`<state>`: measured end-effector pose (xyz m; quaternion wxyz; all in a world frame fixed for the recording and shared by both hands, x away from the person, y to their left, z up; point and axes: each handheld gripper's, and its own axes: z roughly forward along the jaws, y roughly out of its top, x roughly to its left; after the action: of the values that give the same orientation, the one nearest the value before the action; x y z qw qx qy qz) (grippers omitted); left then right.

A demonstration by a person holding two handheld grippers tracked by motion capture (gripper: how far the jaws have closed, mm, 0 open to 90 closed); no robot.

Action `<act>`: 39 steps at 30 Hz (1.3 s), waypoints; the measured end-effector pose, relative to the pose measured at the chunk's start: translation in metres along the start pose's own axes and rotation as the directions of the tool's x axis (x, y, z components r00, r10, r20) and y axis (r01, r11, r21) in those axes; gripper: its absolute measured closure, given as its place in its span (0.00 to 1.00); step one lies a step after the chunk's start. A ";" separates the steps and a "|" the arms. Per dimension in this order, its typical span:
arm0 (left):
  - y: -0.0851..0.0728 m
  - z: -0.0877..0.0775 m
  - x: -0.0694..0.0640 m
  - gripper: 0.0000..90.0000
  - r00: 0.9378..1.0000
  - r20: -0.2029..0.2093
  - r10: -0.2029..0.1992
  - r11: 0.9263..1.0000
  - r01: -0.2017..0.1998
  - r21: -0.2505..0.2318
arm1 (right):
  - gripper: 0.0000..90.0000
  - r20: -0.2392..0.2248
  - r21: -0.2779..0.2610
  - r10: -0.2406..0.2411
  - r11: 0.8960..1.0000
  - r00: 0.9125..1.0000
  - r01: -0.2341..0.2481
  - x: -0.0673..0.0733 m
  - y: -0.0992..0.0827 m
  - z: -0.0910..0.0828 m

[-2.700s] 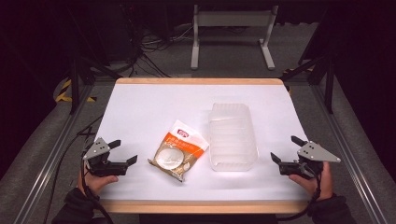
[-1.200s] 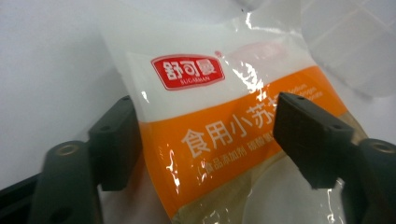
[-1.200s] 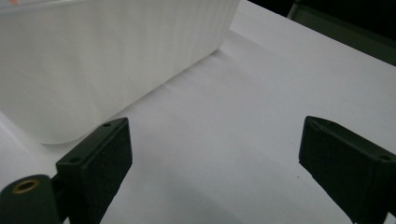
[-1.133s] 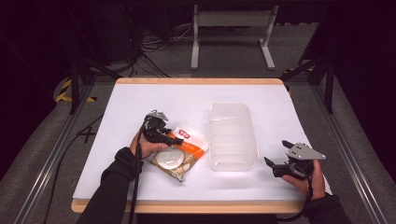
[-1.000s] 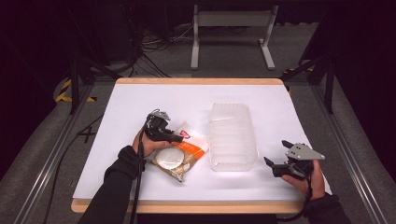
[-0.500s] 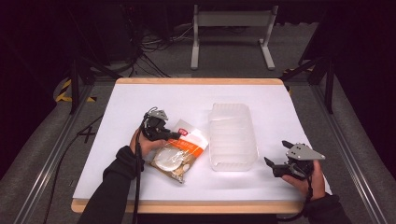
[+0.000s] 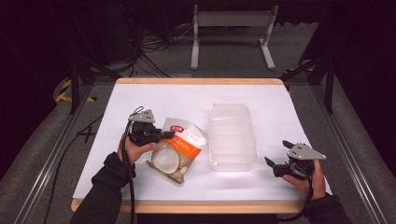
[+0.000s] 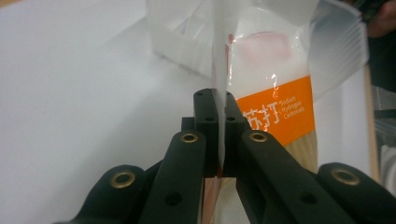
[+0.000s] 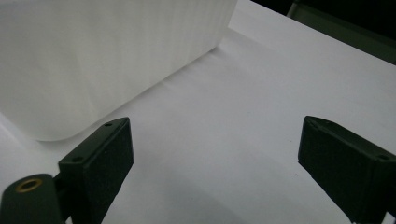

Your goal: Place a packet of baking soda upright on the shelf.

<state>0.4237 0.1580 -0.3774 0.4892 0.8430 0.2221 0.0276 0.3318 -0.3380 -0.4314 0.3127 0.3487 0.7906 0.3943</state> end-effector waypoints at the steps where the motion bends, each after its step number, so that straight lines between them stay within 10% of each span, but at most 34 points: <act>1: 0.000 0.000 0.000 1.00 1.000 0.000 0.000 1.000 0.000 0.000 | 0.12 0.000 0.000 0.000 1.000 1.000 0.000 0.000 0.000 0.000; 14: 0.017 -0.034 -0.049 1.00 0.992 -0.055 0.116 0.981 -0.123 -0.147 | 0.12 0.013 0.000 0.007 1.000 1.000 -0.007 -0.002 -0.001 0.000; 27: 0.027 -0.037 -0.056 1.00 0.987 -0.108 0.116 0.962 -0.139 -0.236 | 0.12 0.016 -0.003 0.019 1.000 1.000 -0.019 -0.004 -0.003 0.000; 39: 0.061 -0.023 -0.069 1.00 0.985 -0.058 0.160 0.938 -0.170 -0.302 | 0.12 0.010 -0.010 0.043 0.999 0.999 -0.043 -0.006 -0.004 -0.001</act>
<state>0.3765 0.1228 -0.3023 0.6062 0.7720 0.1518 0.1164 0.3329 -0.3446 -0.4326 0.3100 0.3660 0.7795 0.4028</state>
